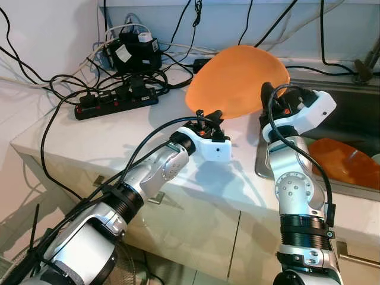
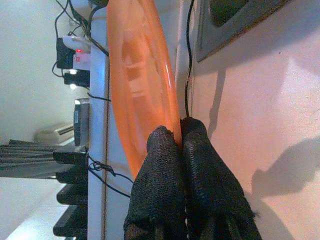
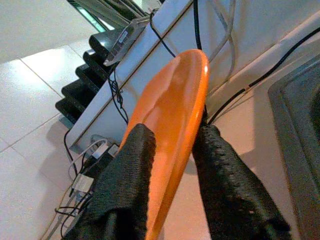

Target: Kitchen organization

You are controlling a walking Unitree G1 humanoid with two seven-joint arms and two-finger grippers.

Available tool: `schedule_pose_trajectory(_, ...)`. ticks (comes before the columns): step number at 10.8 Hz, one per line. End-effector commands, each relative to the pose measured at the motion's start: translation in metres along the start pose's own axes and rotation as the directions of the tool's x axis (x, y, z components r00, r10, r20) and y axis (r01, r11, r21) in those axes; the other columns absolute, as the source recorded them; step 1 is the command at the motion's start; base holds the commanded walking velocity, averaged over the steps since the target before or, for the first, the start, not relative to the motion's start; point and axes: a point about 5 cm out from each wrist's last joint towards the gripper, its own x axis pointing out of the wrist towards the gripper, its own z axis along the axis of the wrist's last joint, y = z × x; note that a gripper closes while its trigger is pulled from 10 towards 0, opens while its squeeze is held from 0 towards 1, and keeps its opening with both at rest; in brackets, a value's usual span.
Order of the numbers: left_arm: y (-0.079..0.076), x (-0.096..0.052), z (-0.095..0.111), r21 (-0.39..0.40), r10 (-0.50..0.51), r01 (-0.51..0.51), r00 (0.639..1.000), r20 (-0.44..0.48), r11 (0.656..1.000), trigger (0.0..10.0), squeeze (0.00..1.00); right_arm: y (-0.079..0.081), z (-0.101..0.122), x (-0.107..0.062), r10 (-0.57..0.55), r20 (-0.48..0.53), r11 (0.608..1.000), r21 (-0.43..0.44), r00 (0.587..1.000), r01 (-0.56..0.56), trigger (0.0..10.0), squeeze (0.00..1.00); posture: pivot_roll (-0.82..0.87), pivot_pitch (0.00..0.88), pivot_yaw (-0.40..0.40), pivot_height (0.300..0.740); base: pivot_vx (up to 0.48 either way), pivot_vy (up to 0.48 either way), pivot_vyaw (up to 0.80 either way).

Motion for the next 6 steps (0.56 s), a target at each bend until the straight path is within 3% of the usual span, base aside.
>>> schedule_pose_trajectory(1,0.0058,-0.0001,0.0011,0.018,0.027,-0.027,1.0,0.011,0.999,10.0,0.0,0.012,-0.0004,0.0003,0.053,-0.005,0.998,0.021,0.999,-0.053,0.0,0.0,0.05,0.017,0.118,0.728,0.0,0.0,0.0)
schedule_pose_trajectory(6,0.0063,0.0012,0.0038,0.027,0.031,-0.032,0.999,0.026,0.999,10.0,0.0,0.0129,-0.0012,-0.0007,0.063,-0.012,0.997,0.037,0.998,-0.062,0.0,0.0,0.05,0.011,0.123,0.728,0.0,0.0,0.0)
